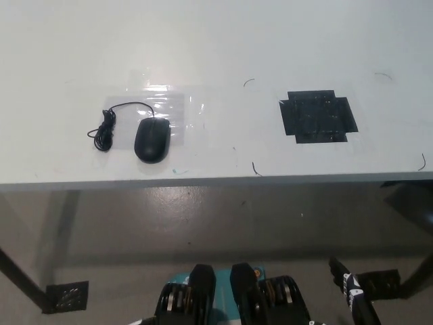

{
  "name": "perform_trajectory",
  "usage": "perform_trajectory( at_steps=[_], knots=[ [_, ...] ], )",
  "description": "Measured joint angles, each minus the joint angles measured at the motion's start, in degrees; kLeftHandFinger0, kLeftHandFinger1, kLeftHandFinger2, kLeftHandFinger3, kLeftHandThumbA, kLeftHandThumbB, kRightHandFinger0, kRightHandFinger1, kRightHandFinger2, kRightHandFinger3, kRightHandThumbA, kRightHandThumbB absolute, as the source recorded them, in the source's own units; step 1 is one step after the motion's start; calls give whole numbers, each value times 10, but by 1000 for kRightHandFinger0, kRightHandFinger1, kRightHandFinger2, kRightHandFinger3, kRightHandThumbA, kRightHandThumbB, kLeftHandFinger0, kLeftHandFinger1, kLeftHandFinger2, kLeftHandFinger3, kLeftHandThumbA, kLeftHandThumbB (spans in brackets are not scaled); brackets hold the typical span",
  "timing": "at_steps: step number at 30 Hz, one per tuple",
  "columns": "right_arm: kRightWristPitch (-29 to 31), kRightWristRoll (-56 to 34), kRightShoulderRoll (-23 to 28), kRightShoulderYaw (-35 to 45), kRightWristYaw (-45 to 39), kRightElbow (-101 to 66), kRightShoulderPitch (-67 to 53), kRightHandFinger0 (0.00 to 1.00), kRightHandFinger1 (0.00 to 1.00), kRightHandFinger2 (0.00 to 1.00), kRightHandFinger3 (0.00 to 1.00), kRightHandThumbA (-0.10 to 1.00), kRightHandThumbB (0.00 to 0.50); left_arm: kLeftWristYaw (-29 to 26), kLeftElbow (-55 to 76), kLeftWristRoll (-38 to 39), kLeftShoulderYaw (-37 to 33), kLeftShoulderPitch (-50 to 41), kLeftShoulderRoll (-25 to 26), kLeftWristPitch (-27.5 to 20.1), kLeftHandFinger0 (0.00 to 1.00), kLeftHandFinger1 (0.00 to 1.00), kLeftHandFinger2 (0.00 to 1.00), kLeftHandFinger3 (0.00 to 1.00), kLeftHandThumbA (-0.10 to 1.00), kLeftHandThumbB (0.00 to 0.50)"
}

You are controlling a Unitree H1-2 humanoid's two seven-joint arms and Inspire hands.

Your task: The robot uses left hand to click on the left button of the black mouse, which is placed on the left area of the table

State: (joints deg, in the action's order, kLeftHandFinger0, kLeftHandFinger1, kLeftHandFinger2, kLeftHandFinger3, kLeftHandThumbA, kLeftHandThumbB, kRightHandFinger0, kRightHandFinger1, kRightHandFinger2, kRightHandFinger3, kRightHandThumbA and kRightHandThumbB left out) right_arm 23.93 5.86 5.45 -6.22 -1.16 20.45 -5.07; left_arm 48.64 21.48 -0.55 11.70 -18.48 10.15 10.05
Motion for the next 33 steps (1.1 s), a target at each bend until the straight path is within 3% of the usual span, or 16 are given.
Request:
perform_trajectory(
  at_steps=[5,7,12,17,21,33],
  knots=[
    [0,0,0,-3,0,0,0,1000,1000,1000,1000,1000,171,-36,-63,-1,13,18,-63,-58,1000,1000,1000,1000,1000,188],
    [0,0,-1,-5,0,0,0,1000,1000,1000,1000,1000,176,-54,-107,-2,17,38,-75,-80,1000,1000,1000,1000,1000,209],
    [0,0,-1,-9,0,0,0,1000,1000,1000,1000,1000,169,-94,-184,-7,29,77,-89,-128,1000,1000,1000,1000,1000,178],
    [0,0,-1,-14,0,0,2,1000,1000,1000,1000,1000,147,-135,-239,-19,37,93,-92,-176,1000,1000,1000,1000,1000,183],
    [0,0,-1,-17,0,0,2,1000,1000,1000,1000,1000,172,-168,-271,-34,38,96,-92,-214,1000,1000,1000,1000,1000,231],
    [1,0,-1,-24,0,0,3,1000,1000,1000,1000,1000,184,-253,-306,-70,15,100,-76,-311,1000,1000,1000,1000,1000,259]
  ],
)
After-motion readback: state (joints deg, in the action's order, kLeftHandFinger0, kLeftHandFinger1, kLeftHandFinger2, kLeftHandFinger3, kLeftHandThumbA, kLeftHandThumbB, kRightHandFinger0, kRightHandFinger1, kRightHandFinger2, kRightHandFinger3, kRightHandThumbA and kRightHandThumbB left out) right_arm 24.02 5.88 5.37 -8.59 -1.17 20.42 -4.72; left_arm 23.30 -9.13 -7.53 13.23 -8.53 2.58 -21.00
